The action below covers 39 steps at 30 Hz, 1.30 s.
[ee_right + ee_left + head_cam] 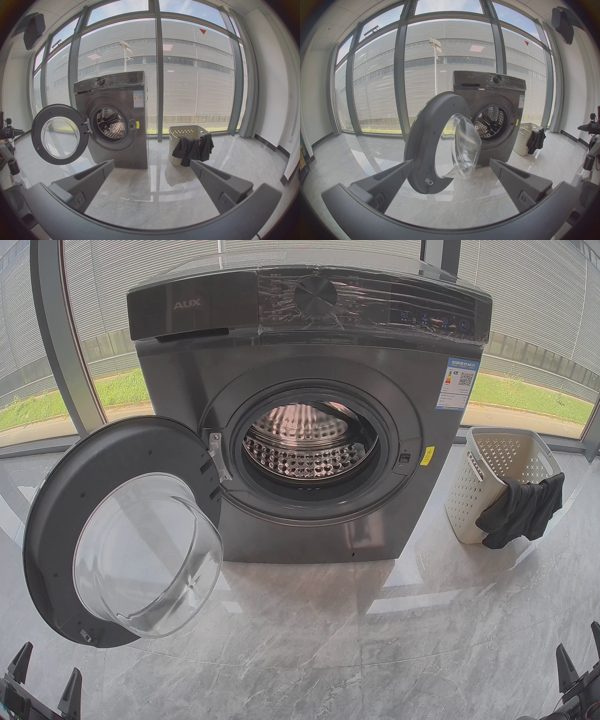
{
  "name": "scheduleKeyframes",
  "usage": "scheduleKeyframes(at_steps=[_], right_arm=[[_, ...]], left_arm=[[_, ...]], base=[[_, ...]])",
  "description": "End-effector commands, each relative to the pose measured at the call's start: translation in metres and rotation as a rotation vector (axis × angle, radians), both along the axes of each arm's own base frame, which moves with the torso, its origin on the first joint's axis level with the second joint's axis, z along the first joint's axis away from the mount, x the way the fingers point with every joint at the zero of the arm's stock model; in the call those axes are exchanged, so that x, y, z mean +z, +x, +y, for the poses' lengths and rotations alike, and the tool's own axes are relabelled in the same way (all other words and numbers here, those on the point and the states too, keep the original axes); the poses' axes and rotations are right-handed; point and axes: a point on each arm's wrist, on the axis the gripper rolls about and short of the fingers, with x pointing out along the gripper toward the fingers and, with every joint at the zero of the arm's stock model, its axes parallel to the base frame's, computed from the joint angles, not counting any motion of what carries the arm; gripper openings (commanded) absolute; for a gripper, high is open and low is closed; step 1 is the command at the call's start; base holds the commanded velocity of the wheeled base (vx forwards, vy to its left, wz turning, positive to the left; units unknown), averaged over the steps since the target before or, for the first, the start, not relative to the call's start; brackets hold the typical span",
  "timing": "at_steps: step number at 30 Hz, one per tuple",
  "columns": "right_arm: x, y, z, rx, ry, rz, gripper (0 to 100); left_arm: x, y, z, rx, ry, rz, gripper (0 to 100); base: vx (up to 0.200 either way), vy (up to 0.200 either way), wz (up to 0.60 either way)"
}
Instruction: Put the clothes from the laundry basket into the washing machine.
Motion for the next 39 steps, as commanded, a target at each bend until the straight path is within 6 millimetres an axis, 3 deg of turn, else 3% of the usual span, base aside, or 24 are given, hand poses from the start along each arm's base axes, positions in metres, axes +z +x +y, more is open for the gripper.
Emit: scheduleKeyframes(at_steps=[1, 5, 32, 39], right_arm=[[-0.0050, 0.0004, 0.0000, 0.000, 0.006, 0.007, 100], [-0.0048, 0.0004, 0.0000, 0.001, 0.000, 0.005, 100], [-0.0048, 0.0004, 0.0000, 0.001, 0.000, 0.005, 100], [-0.0048, 0.0004, 0.0000, 0.003, 0.000, 0.005, 100]], left_arm=[[-0.0044, -0.0002, 0.0000, 0.008, 0.005, -0.002, 100], [-0.0044, -0.0002, 0.0002, 0.012, -0.002, -0.002, 100], [-0.0043, 0.0000, 0.0002, 0.014, -0.008, 0.000, 100], [-0.0044, -0.0002, 0.0002, 0.012, -0.005, -0.002, 100]], base=[[0.000, 0.000, 0.00], [0.000, 0.000, 0.00], [0.000, -0.200, 0.00], [0.000, 0.000, 0.00]])
